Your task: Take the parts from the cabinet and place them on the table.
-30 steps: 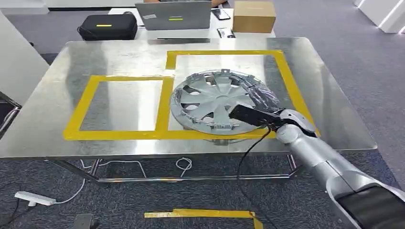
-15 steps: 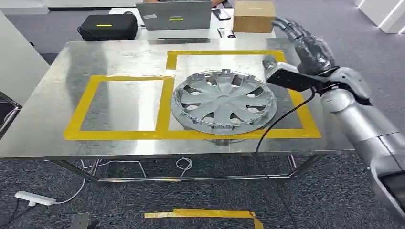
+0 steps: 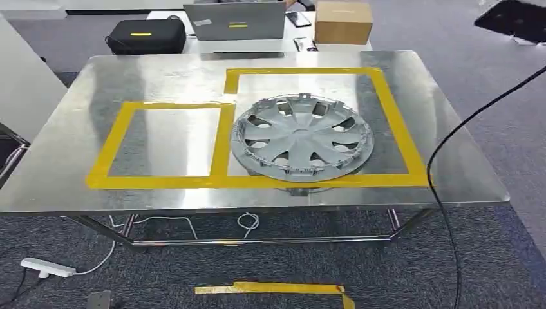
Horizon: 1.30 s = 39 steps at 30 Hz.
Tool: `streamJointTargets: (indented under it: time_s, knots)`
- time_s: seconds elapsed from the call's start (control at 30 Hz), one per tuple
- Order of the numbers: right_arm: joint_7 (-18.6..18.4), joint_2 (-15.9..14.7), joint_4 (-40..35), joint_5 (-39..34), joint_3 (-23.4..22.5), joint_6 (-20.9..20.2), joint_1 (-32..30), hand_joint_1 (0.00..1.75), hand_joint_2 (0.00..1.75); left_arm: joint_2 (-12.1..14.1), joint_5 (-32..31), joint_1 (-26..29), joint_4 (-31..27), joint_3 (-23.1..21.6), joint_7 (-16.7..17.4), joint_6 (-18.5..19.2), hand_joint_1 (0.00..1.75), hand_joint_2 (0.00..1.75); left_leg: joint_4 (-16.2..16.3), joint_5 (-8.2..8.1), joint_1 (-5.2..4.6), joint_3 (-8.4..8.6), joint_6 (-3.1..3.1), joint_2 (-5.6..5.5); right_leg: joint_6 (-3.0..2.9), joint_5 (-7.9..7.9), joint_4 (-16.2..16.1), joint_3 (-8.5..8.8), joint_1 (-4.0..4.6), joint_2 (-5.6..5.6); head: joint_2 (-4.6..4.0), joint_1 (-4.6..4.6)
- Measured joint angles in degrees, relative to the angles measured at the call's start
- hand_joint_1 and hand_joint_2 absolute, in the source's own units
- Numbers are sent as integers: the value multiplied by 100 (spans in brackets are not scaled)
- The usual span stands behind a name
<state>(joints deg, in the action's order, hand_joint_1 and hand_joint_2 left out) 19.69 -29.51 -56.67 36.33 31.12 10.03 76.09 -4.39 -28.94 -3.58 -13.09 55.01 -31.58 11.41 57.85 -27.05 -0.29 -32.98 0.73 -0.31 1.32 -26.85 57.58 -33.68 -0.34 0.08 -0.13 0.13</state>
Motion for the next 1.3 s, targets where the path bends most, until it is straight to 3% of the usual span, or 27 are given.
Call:
streamJointTargets:
  time_s: [0.3, 0.57, 0.73, 0.87, 1.13, 1.3]
  knots:
    - [-127, -264, 0, 105, 79, 48, 309, 0, 175, 13, 18, 16, 0, 35, -9, 0, 0, 0, 2, 3, 0, 4, 6, 0, 4, 3, -1, -1, 0, -1, 0, 0]
    - [-407, -949, 7, 809, 337, 61, 1175, 0, 175, 66, 118, 114, 0, 146, -61, 24, 0, 0, 2, -8, -7, -8, 24, -6, 9, -2, -2, -7, -7, -8, 0, 2]
    - [-472, -1329, 57, 866, 507, 74, 1641, 0, 175, 68, 133, 157, 0, 181, -92, 24, 0, 0, 2, -14, -13, -5, 28, 4, 14, -4, -2, -7, -14, 11, 0, -2]
    - [-765, -1594, 81, 979, 658, 188, 1830, 0, 175, 66, 146, 151, 0, 227, -94, 24, 0, 0, 3, -16, -21, 5, 35, 10, 17, -2, -5, -8, -21, 18, 0, -9]
    - [-1005, -2954, 256, 743, 789, 630, 2132, 0, 175, 57, 177, 252, -2, 336, -61, -66, 0, 0, 14, -30, -27, -4, 66, -38, 49, -24, -9, 8, -23, -32, 0, -2]
    - [-1156, -3939, 245, 879, 872, 432, 2245, 0, 175, 48, 184, 267, -2, 431, -26, -101, 0, 0, 16, -52, -40, 4, 90, -28, 71, -40, -11, 11, -34, -21, 0, -7]
